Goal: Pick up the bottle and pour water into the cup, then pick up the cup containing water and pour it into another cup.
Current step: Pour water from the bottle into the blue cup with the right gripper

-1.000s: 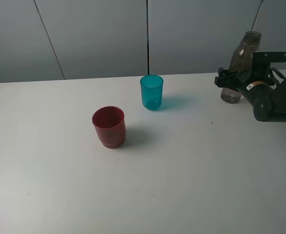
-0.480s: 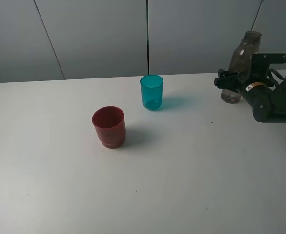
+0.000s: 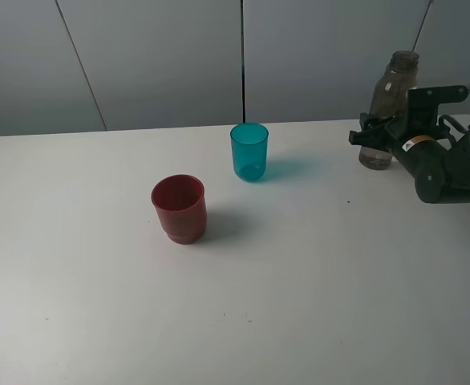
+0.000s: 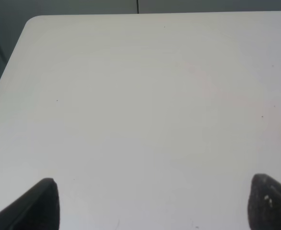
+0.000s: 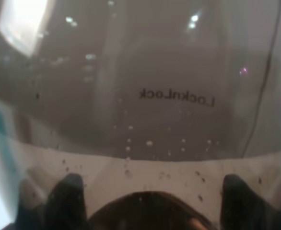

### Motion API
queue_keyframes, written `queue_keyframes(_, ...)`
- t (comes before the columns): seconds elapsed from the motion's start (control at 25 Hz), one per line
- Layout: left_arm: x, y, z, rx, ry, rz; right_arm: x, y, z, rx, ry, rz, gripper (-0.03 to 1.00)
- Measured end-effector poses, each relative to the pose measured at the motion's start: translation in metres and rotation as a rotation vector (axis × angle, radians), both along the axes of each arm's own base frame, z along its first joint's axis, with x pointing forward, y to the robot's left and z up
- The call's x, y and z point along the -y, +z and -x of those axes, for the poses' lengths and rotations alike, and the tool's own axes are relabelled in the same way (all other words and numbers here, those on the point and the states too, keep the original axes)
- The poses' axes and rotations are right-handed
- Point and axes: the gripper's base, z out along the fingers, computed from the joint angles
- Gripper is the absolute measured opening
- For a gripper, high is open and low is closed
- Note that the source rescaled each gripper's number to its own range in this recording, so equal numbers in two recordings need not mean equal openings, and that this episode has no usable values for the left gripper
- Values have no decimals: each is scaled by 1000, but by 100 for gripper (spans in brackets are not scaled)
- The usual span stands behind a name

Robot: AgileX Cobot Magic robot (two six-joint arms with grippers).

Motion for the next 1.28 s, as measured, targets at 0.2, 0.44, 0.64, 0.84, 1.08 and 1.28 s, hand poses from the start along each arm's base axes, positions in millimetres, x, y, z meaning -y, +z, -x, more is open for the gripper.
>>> queue_keyframes(0.2, 0, 0, 0, 0, 0, 0, -9, 9, -1, 20, 56, 22, 2)
queue_keyframes(0.44, 0, 0, 0, 0, 0, 0, -35, 41, -1, 92, 127, 35, 1)
queue_keyframes(0.64, 0, 0, 0, 0, 0, 0, -65, 54, 5, 103, 231, 143, 1)
queue_keyframes(0.84, 0, 0, 0, 0, 0, 0, -90, 57, 12, 120, 324, 282, 1)
queue_keyframes(1.08, 0, 0, 0, 0, 0, 0, -114, 56, 16, 123, 374, 425, 1)
queue_keyframes(1.28, 0, 0, 0, 0, 0, 0, -131, 60, 6, 62, 412, 513, 1)
